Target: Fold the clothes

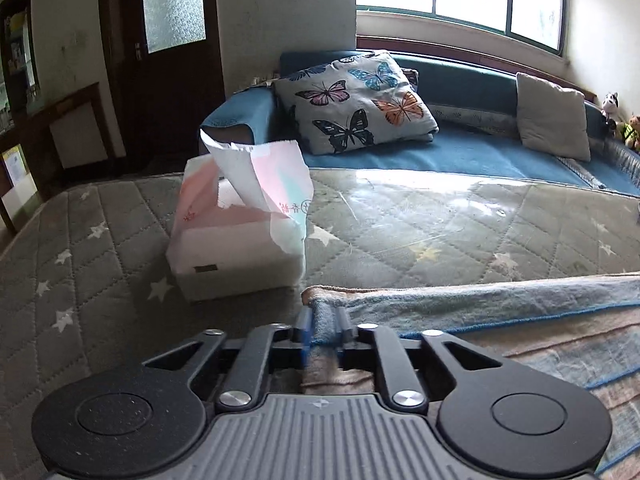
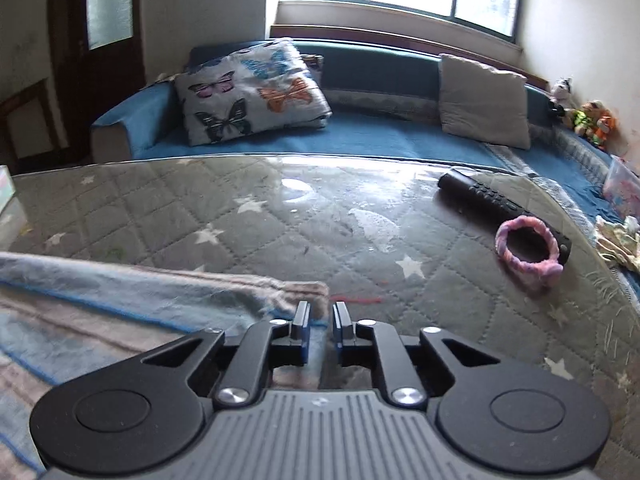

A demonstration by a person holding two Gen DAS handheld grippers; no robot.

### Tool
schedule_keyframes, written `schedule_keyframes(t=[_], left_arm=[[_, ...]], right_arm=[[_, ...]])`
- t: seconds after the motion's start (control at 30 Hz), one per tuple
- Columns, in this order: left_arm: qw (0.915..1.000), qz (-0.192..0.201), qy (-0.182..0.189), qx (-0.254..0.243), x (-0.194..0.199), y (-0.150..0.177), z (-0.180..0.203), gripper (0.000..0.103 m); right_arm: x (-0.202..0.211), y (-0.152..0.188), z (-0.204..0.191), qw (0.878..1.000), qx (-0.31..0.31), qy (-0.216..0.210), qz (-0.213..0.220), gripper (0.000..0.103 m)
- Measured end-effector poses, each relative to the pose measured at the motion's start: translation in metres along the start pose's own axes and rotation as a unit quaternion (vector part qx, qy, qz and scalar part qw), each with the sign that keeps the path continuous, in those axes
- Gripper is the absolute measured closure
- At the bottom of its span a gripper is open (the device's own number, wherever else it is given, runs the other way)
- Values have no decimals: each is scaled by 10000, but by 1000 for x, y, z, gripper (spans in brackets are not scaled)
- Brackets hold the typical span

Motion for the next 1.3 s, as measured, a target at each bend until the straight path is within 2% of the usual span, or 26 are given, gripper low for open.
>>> schedule_keyframes(t=[0.07,0.2,0.43,0.5,0.67,0.77,0.93,1.0,1.17,1.3], left_arm=[[10000,9,61,-46,11,3,3,60],[9991,-31,248,-347,36,18,17,60],[9959,-130,440,-776,70,55,32,59],[9955,-186,403,-836,75,64,30,58],[9956,-317,196,-858,83,85,14,58],[9954,-390,81,-874,88,95,3,54],[9954,-291,-51,-913,101,102,-6,52],[9960,-279,-66,-842,104,101,-7,52],[9971,-239,25,-722,106,99,-5,51],[9956,-320,-107,-873,98,102,-5,49]], right_arm=[[12,4,-7,9998,100,-154,-38,75],[37,15,-21,9984,332,-445,-118,64],[84,62,-44,9939,810,-697,-282,60],[96,74,-42,9936,830,-712,-299,55],[116,99,-27,9937,842,-644,-364,51],[126,108,-20,9937,872,-590,-374,49],[143,118,-15,9929,1075,-380,-336,49],[155,120,-22,9915,1206,-422,-240,49],[185,122,-53,9845,1516,-880,16,49],[211,133,-96,9671,2013,-1552,122,51]])
Point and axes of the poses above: each gripper's, at about its wrist camera, not at the fingertips, and x roughly against the way its jaws point, z to its right, y to its underside, the point moved 5 cm from there along -x, roughly the way its jaws point, and after that the axes turned 3 degrees about y, right-handed, at the moved point
